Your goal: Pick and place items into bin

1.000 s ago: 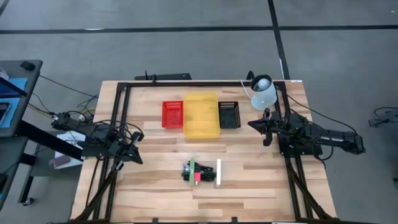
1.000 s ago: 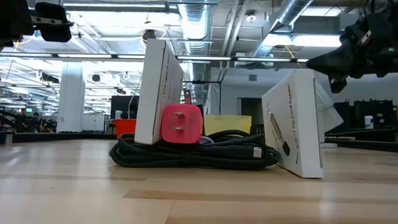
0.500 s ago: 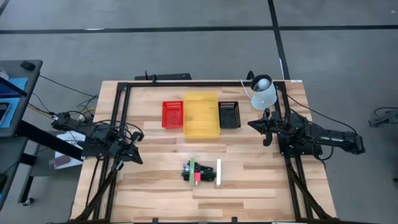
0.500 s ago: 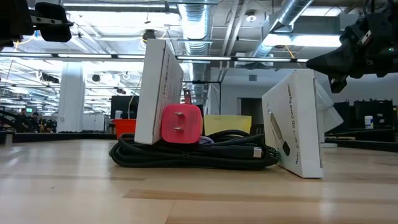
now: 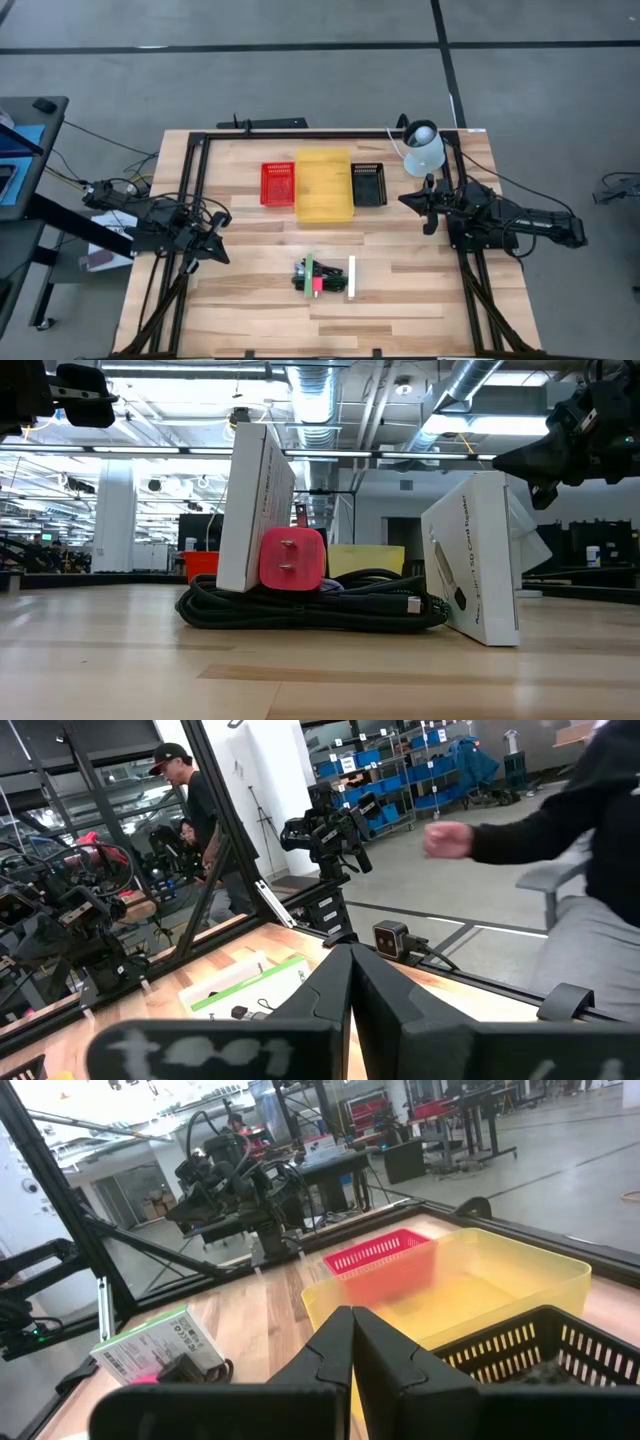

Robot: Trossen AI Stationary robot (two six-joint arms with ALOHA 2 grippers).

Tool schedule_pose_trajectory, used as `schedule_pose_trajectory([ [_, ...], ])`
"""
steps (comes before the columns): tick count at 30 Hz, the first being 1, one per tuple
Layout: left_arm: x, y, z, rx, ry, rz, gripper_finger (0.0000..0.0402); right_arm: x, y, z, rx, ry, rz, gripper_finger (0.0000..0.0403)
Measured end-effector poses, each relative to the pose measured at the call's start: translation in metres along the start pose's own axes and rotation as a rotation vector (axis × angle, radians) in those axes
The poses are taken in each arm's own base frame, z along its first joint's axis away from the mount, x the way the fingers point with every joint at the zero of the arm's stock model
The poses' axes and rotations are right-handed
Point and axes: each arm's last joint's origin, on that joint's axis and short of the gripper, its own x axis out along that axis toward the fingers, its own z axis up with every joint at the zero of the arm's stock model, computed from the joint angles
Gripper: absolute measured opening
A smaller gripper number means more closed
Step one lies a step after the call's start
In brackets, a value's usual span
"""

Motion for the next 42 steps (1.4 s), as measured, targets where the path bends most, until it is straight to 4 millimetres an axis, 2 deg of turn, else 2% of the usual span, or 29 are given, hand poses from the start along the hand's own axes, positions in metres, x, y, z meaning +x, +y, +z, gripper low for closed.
schedule_pose_trajectory([
  [14,0.0,0.0,0.0,0.0,0.0,0.0,0.0,0.0,0.0,0.0,0.002,0.0,0.0,0.0004],
  [19,0.0,0.0,0.0,0.0,0.0,0.0,0.0,0.0,0.0,0.001,0.079,-0.015,0.004,0.0004],
  [33,0.0,0.0,0.0,0.0,0.0,0.0,0.0,-0.006,0.009,0.034,0.076,-0.353,0.101,0.0004],
  [39,0.0,0.0,0.0,0.0,0.0,0.0,0.0,-0.01,0.012,0.043,0.132,-0.423,0.143,0.0004],
  [42,0.0,0.0,0.0,0.0,0.0,0.0,0.0,-0.016,0.02,0.058,0.066,-0.431,0.283,0.0004],
])
